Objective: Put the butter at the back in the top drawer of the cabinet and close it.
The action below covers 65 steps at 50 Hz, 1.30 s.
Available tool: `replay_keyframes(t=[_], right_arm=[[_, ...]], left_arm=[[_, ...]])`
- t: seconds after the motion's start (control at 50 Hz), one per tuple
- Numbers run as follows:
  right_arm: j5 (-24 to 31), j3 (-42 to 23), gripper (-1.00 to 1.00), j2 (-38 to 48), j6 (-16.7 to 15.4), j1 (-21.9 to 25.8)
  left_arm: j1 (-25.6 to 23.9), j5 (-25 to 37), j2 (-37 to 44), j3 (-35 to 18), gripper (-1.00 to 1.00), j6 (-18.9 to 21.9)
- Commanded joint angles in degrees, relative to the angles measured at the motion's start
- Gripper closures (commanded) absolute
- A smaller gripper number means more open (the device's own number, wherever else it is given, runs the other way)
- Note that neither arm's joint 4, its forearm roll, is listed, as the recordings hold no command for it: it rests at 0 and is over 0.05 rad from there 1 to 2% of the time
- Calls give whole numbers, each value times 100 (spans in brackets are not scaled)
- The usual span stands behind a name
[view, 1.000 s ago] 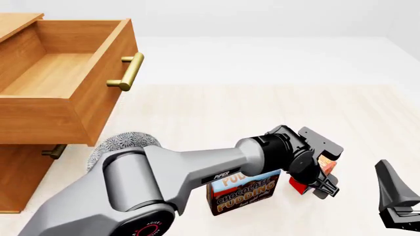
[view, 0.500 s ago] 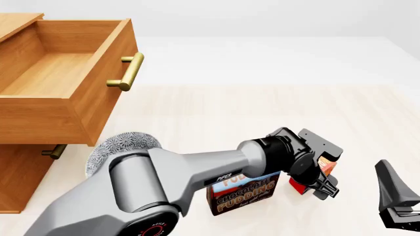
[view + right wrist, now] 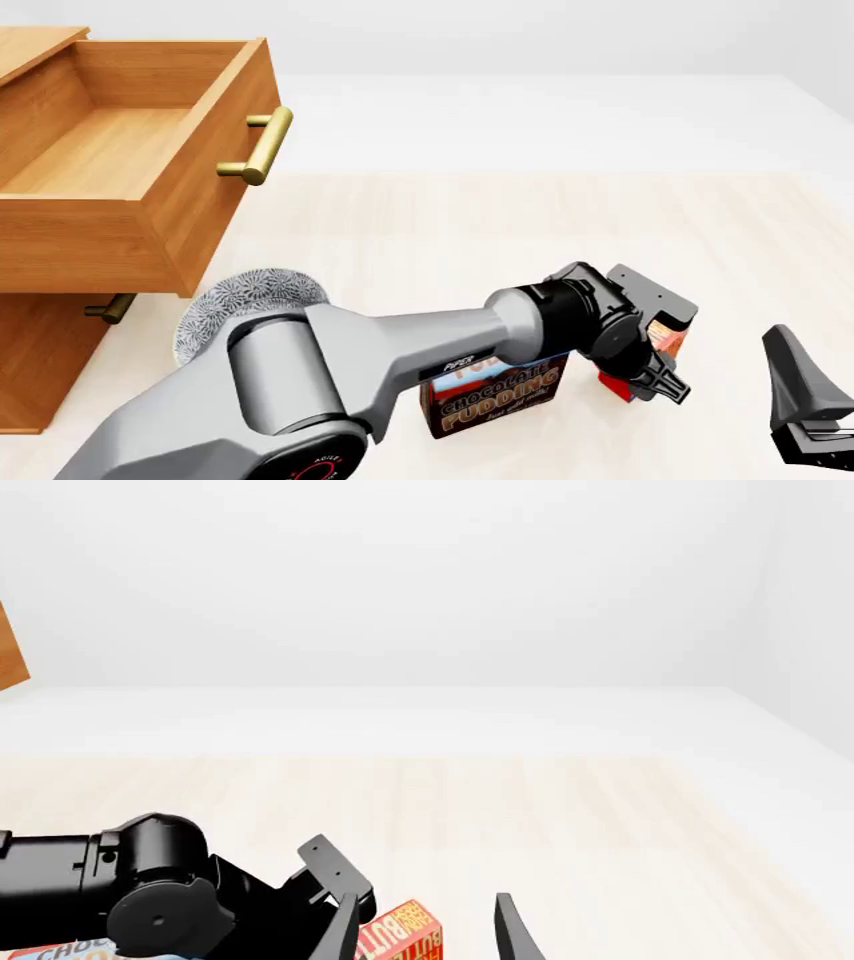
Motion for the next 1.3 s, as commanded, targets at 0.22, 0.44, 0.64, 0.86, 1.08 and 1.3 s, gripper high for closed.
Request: replay_keyframes(t=[0.22, 0.44, 0.64, 0.86, 1.08, 1.3], right_arm=[[0, 0, -100, 0, 0, 0], [0, 0, -100, 0, 0, 0], [0, 0, -100, 0, 0, 0], [0, 0, -100, 0, 0, 0], [0, 0, -100, 0, 0, 0], [0, 0, -100, 0, 0, 0]], left_arm=[[-26, -90, -211, 144, 100, 239], [37, -273, -638, 426, 100, 517], [64, -362, -942, 583, 100, 615], [129, -318, -1230, 689, 100, 707], [142, -307, -1549, 795, 100, 675], [247, -281, -1978, 915, 100, 729]])
